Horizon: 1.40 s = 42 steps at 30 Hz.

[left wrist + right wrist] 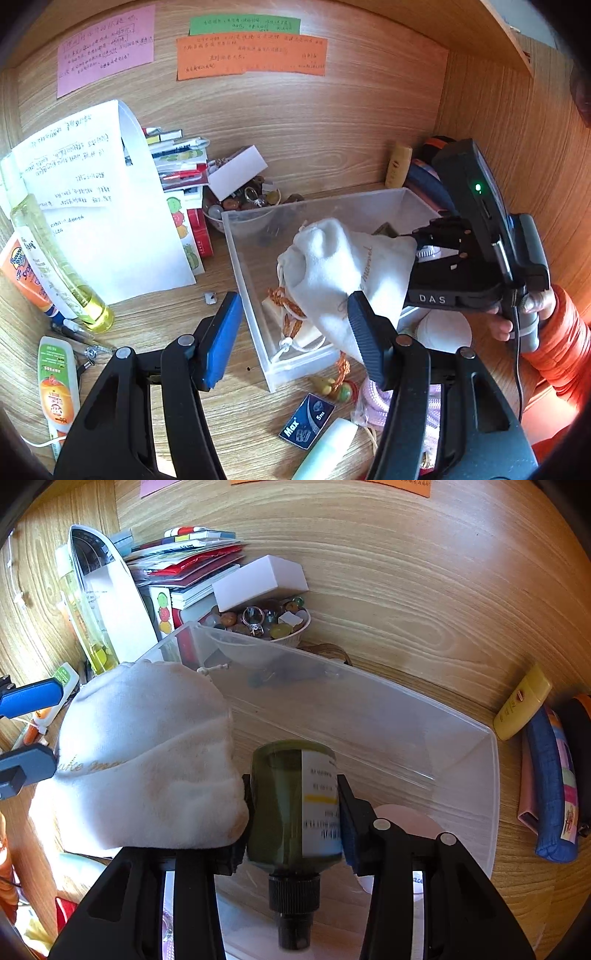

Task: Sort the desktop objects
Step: 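Lower the white pouch and green bottle into the clear box and open both grippers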

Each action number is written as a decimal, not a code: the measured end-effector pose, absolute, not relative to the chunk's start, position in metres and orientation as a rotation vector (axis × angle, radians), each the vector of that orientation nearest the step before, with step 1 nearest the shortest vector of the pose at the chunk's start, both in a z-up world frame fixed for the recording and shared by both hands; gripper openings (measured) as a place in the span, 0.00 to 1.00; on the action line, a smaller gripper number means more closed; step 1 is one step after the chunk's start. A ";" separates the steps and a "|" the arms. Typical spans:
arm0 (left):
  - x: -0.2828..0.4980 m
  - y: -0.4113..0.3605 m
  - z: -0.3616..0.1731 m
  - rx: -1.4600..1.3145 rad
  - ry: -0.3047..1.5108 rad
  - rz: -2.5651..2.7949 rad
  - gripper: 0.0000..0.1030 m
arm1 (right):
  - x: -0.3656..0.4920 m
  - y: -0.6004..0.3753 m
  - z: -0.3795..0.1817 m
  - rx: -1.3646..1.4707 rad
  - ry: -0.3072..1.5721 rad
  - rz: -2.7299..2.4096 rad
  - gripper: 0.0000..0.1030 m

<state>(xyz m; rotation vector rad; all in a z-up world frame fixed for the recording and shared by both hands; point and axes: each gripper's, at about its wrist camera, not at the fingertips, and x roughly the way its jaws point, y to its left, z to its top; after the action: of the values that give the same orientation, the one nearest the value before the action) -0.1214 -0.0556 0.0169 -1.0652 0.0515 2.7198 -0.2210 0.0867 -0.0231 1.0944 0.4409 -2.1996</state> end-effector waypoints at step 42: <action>-0.148 -0.006 0.017 -1.142 0.052 2.700 0.61 | -0.173 0.163 0.005 1.004 0.363 -2.303 0.58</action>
<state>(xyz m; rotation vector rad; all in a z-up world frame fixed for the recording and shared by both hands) -0.1483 -0.0057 0.0173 -1.1417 0.0521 2.7002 -0.1728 0.1629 0.0054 1.0037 0.3634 -2.3035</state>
